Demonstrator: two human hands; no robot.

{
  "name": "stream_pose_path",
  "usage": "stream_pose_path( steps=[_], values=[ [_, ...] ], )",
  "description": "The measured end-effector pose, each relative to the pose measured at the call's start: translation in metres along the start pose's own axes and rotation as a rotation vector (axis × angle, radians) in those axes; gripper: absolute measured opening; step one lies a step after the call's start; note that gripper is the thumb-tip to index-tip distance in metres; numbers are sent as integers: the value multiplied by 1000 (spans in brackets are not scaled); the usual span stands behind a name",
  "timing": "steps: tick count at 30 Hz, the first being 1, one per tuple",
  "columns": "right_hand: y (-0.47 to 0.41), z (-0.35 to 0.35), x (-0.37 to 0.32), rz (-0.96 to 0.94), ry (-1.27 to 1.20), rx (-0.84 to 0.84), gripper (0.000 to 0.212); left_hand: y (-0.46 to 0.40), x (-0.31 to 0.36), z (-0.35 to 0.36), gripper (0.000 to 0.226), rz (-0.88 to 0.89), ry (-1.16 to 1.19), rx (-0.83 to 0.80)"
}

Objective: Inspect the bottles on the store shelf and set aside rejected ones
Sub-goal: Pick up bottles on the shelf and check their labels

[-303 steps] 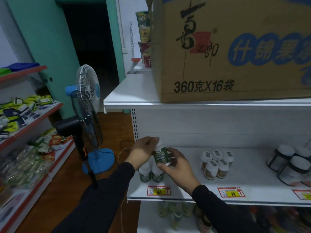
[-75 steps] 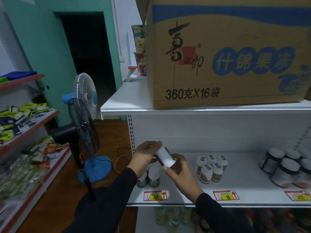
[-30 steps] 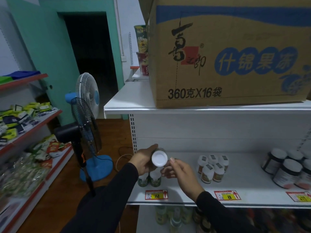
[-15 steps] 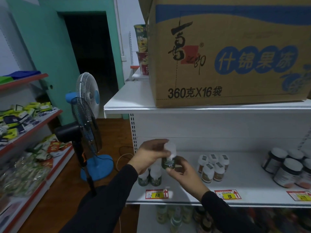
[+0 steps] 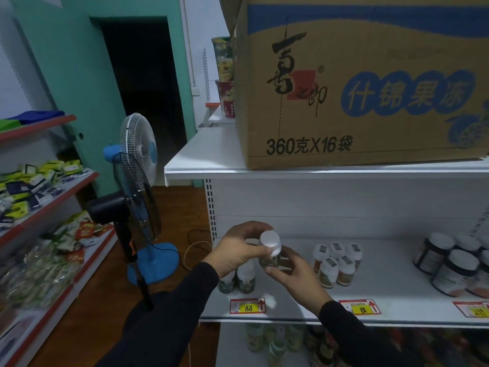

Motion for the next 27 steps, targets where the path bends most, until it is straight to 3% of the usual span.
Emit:
stream_pose_path(
  steps=[3,8,11,23,27],
  values=[
    [0,1,4,2,52,1,41,-7,-6,-6,39,-49,-126,57],
    [-4,0,19,20,118,0,38,-21,-15,-2,43,-117,-434,-2],
    [-8,-2,36,55,185,-4,38,-30,-26,3,43,-138,-475,-6],
    [-12,9,110,108,796,-120,89,-53,-96,13,42,-242,-689,-26],
    [-9,16,131,116,956,-145,76,-51,-108,14,41,-274,-777,-30]
  ],
)
Point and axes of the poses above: each hand's wrist, its own y-axis away from the middle knuckle, its own z-axis out of the palm, x = y × z, the point moved 8 cm from there along -y, towards the middle knuckle, and after that the axes turned 4 degrees about -x, right-handed, at the moved point
